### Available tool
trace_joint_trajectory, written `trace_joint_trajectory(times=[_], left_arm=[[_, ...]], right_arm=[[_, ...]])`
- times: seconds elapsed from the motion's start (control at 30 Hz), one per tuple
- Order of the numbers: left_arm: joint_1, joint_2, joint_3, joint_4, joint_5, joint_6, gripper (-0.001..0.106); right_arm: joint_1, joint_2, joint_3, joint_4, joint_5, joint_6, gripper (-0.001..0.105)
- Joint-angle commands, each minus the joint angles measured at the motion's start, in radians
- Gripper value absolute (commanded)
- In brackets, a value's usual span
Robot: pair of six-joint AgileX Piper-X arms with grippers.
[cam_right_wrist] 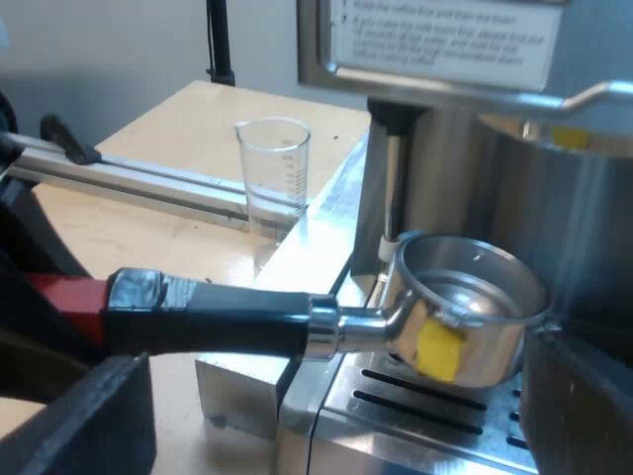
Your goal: Put the handle in the coffee machine
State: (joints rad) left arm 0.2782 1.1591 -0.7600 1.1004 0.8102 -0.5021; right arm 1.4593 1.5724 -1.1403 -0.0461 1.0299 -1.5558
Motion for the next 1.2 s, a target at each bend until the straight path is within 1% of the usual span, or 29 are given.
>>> trace_joint_trajectory(times=[0.03,0.13,0.27,0.37,0.73,0.9,1.0,1.2], left_arm=[[-0.001,0.01,-0.013,-0.001,0.123,0.021,0.0],[-0.001,0.016,-0.013,-0.001,0.161,0.021,0.0],[-0.001,0.017,-0.013,-0.001,0.163,0.069,0.0],[-0.001,0.017,-0.013,-0.003,0.171,0.084,0.0],[-0.001,0.089,-0.013,-0.052,0.177,0.085,0.0],[-0.001,0.093,-0.015,-0.081,0.21,0.085,0.0],[-0.001,0.093,-0.014,-0.106,0.216,0.085,0.0],[-0.001,0.105,-0.021,-0.124,0.219,0.082,0.0]], right_arm=[[-0.012,0.028,-0.002,-0.048,0.022,-0.018,0.077],[-0.024,0.035,-0.002,-0.054,0.06,-0.018,0.077],[-0.041,0.035,-0.002,-0.074,0.073,-0.016,0.077],[-0.059,0.035,-0.002,-0.098,0.073,-0.016,0.077],[-0.084,0.035,-0.002,-0.107,0.061,-0.016,0.077],[-0.084,0.035,-0.002,-0.107,0.047,-0.011,0.077],[-0.084,0.035,-0.002,-0.107,0.052,-0.011,0.077],[-0.084,0.071,-0.002,-0.116,0.101,-0.011,0.077]])
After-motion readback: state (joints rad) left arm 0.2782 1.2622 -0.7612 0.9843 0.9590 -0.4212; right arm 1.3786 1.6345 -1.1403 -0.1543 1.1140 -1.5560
